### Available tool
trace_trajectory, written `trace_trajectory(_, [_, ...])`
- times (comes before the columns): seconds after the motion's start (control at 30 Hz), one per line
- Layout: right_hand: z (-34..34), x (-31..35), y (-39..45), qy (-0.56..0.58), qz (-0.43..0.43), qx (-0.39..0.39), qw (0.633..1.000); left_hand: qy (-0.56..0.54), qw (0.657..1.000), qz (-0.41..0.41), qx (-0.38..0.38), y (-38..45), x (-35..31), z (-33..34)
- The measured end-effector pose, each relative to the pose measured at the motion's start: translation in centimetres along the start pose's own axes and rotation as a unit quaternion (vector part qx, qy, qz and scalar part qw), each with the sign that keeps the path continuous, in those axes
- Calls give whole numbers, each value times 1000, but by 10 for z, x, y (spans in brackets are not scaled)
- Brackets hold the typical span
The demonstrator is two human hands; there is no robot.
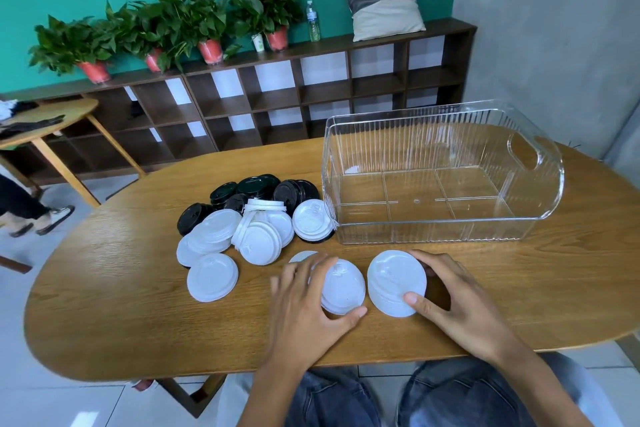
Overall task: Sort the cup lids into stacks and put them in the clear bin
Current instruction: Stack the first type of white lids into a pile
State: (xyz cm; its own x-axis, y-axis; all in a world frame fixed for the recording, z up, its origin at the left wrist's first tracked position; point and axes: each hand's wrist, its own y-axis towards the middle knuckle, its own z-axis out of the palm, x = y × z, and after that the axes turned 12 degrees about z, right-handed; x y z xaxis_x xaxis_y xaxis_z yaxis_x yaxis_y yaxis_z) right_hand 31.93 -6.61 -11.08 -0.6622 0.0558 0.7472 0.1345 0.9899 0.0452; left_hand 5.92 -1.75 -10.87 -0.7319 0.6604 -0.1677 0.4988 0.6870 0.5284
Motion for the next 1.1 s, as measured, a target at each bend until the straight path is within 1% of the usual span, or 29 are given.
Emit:
trace_trajectory(0.13, [0,-1,-1,52,5,-10,999,11,1000,2,20,1,-3,-3])
trace_trajectory(0.3, [2,-3,0,76,1,-17,997,6,1000,6,20,0,-1,-2])
trace_trajectory(0.43, [2,-4,1,80,0,-20,997,18,1000,-10,15,0,2,0])
trace_trajectory(0.53, [2,-4,0,77,-4,-20,997,20,999,-19,25,1,2,1])
trace_trajectory(0.8, [0,-1,-1,70,6,-23,997,-6,998,18,64,-1,3,1])
trace_trajectory(0.93, [0,-1,0,72,9,-21,997,-3,998,10,59,-1,2,0])
trace_trajectory(1.1, [1,-3,1,73,7,-18,997,-9,1000,-6,17,-1,2,0])
